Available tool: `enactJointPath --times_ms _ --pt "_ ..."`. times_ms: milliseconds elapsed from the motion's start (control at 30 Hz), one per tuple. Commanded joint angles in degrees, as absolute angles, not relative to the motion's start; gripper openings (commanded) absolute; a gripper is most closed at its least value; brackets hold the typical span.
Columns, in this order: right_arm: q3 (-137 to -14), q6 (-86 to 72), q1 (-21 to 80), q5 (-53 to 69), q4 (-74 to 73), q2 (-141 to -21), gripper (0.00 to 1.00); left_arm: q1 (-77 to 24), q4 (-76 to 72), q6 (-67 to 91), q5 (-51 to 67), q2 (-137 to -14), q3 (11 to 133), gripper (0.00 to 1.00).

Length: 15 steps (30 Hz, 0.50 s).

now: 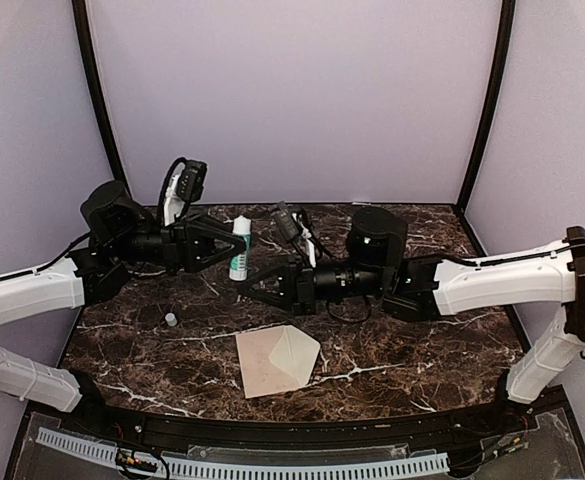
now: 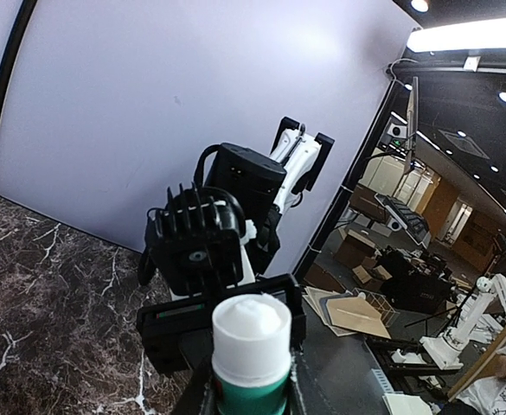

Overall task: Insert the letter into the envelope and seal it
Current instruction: Unscrew the solid glue.

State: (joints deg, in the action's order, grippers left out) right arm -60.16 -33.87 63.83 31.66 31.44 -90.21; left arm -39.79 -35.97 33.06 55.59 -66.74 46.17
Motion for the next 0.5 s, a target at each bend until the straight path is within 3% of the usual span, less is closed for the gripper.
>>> enactJointPath --times_ms 0,233,333,467 --pt "-59.3 -34.15 63.27 31.47 40.13 -86.12 0.11 -40.86 -34.98 32.47 59.21 -66.52 46.56 0.0" --pt "-54.63 -31.79 64.34 16.07 34.16 -82.07 0.54 -40.62 -28.74 28.15 38.19 -58.8 43.18 0.0" --pt "-55.87 -30.74 66.23 5.98 28.42 -82.27 0.61 -40.53 -23.9 26.61 24.61 -56.5 42.56 0.0" --pt "-61.49 -30.47 69.05 -8.09 19.36 -85.7 0.62 -40.51 -17.35 26.31 15.45 -56.26 43.74 0.0"
